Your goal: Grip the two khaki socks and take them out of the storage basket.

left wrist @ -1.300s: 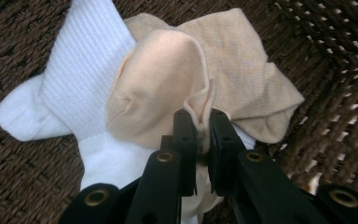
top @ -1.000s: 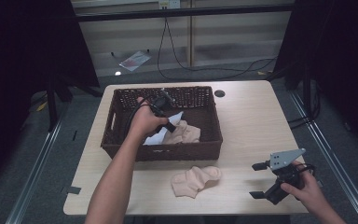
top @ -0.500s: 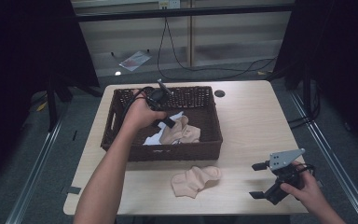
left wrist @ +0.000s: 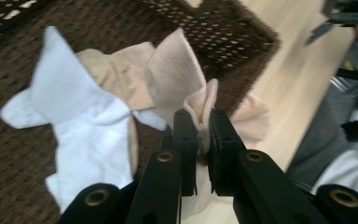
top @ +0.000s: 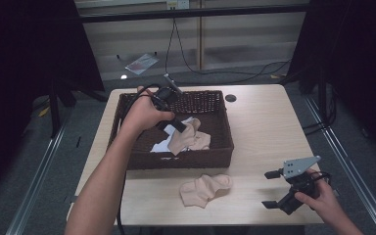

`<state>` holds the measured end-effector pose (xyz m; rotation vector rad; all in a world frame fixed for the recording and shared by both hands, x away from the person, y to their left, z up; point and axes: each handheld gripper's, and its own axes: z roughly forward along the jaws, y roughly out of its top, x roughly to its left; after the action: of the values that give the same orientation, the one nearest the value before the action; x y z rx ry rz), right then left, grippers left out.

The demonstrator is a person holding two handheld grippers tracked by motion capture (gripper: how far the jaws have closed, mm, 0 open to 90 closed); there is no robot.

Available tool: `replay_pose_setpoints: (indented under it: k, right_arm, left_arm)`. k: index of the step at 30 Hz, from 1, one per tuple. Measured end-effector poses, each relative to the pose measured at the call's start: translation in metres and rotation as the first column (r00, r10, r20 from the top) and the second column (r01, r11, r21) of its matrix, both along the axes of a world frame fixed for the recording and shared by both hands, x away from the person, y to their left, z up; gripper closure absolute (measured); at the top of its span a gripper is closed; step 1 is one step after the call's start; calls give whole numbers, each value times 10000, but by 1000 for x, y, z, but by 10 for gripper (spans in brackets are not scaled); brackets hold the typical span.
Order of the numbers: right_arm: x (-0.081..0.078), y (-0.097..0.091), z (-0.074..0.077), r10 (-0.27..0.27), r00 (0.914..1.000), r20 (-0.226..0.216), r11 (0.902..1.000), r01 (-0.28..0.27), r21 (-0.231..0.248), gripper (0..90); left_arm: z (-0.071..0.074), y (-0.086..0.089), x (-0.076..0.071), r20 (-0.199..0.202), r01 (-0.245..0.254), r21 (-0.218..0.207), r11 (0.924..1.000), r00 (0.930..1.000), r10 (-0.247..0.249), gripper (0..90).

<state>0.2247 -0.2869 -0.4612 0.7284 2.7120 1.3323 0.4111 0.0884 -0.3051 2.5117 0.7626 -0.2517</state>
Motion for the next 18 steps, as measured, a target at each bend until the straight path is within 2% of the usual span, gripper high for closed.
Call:
replay_pose_setpoints:
  k: [2,7,13,18]
  right_arm:
    - [0,0,0,5,10000,-6,10000,-5,-8,23]
    - [0,1,0,14,10000,-35,10000,-14,-5,23]
    - [0,1,0,17,10000,-20,10000,-17,-37,24]
    - [0,1,0,14,10000,-29,10000,-14,26,23]
  left_arm:
    - [3,0,-1,-94,102,80,9999,9999,-102,836]
    - [13,-1,-5,-100,251,-144,9996,9996,-253,835]
    - [24,-7,-14,-58,655,1,9979,9978,-655,835]
    - [30,-11,-20,-64,837,-203,9963,9965,-838,834]
